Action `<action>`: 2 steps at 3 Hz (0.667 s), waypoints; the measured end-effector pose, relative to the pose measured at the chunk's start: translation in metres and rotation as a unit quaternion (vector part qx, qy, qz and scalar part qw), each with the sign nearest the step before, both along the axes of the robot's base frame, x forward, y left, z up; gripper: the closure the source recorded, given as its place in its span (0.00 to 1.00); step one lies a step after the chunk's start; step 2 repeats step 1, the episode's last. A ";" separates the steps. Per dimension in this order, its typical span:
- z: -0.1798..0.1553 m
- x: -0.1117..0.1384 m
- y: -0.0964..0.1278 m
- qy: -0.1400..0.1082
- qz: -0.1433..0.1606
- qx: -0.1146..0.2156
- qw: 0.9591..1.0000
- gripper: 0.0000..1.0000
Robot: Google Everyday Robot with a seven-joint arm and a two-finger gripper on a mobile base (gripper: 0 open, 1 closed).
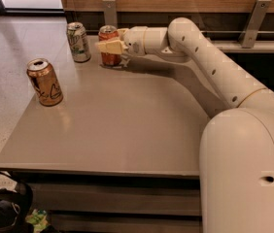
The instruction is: Move coke can near 7up can
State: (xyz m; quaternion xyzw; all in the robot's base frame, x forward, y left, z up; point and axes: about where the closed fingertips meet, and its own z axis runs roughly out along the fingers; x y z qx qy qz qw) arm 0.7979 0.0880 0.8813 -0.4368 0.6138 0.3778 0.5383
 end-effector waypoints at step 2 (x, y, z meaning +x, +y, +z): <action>-0.001 -0.001 0.003 0.001 0.002 0.000 1.000 0.00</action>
Offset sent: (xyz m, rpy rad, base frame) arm 0.0000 0.0000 0.0000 0.0000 0.0000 0.0000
